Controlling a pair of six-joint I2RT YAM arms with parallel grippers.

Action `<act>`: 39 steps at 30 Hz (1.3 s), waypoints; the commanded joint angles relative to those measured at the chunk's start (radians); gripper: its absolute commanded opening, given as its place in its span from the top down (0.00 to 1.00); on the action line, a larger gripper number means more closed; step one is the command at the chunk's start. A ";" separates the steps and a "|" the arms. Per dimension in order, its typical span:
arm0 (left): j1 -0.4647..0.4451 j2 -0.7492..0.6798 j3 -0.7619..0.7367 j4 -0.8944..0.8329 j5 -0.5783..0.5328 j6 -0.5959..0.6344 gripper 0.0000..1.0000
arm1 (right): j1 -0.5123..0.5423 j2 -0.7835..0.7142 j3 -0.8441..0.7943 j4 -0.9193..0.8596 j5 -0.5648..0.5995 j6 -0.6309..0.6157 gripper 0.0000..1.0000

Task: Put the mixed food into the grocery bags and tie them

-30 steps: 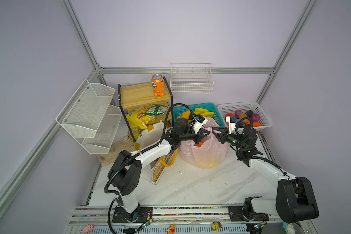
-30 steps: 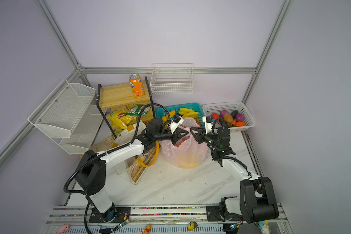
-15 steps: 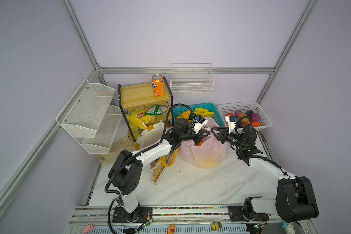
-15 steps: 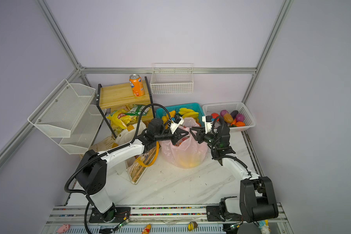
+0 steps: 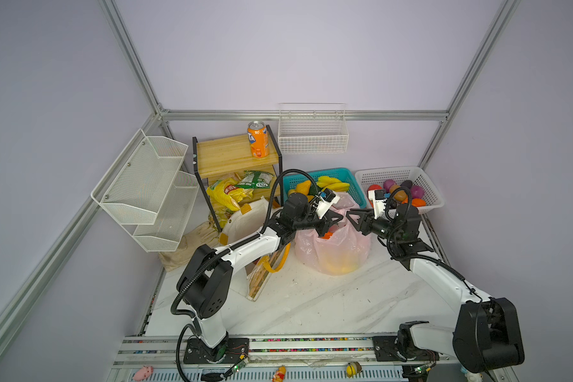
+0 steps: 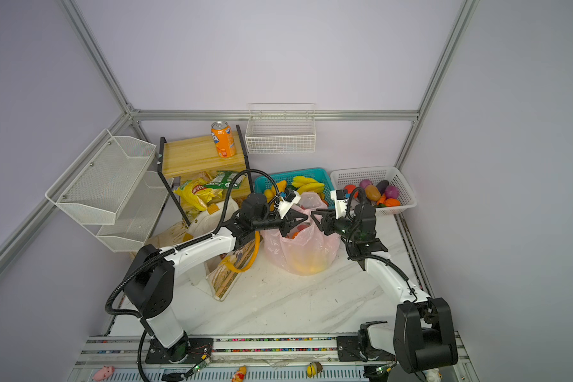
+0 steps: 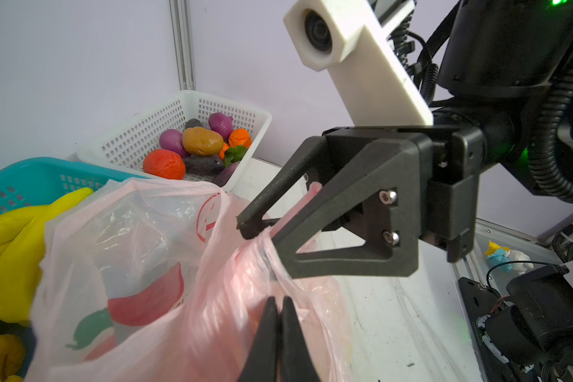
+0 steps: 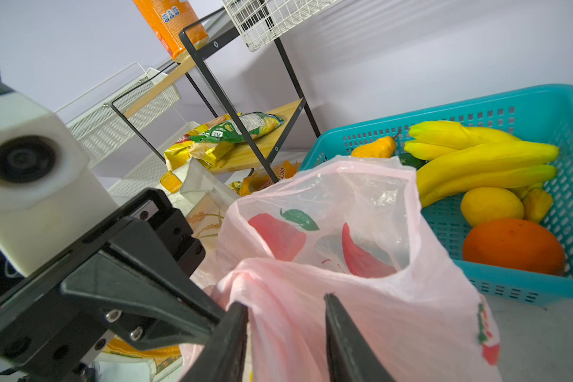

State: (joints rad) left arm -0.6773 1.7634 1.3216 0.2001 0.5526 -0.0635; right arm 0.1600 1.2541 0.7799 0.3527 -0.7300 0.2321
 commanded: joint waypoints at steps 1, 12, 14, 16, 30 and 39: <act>-0.004 0.002 -0.028 0.020 0.005 0.027 1.00 | -0.016 -0.037 0.042 -0.077 0.031 -0.051 0.57; -0.008 0.011 -0.023 0.015 0.010 0.046 1.00 | -0.031 -0.035 0.073 -0.149 -0.030 -0.093 0.49; -0.010 0.013 -0.022 0.016 0.010 0.055 1.00 | -0.031 -0.029 0.068 -0.123 -0.043 -0.078 0.45; -0.013 0.012 -0.022 0.015 0.010 0.062 1.00 | -0.030 -0.022 0.065 -0.099 -0.055 -0.064 0.44; -0.024 0.016 -0.021 -0.006 0.006 0.091 1.00 | 0.005 0.041 0.069 -0.021 -0.067 -0.051 0.49; -0.031 0.030 -0.019 -0.014 0.005 0.097 0.92 | 0.009 0.051 0.062 0.026 -0.094 -0.052 0.93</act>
State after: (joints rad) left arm -0.6975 1.7859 1.3216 0.1787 0.5484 0.0204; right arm 0.1638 1.2968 0.8272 0.3248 -0.8059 0.1913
